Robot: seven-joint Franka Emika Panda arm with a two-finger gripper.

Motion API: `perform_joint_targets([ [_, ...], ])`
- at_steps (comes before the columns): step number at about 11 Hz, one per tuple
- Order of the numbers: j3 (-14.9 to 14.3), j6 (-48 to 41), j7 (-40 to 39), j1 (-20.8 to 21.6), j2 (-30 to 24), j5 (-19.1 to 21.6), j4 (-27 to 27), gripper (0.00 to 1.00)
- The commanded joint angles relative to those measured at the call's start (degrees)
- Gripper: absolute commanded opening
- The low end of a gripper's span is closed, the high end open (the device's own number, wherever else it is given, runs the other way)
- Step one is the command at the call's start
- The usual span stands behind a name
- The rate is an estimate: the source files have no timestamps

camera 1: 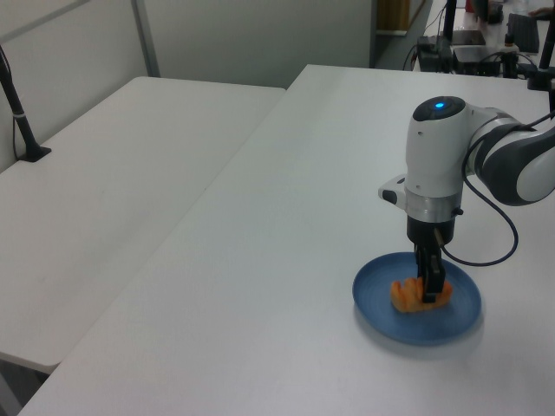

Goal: Put the bread on the table
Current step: 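Lower the open gripper around the bread roll and close it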

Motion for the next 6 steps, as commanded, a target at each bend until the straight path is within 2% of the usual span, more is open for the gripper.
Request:
perform_joint_targets([
  [1,-0.33,1.44,3.39,0.65,-0.35,-1.01,-0.31,0.1],
  [3,-0.33,1.09,3.66,0.65,-0.61,-1.01,-0.31,0.06],
  [6,-0.33,-2.93,6.46,0.65,-3.06,-1.01,0.56,0.06],
])
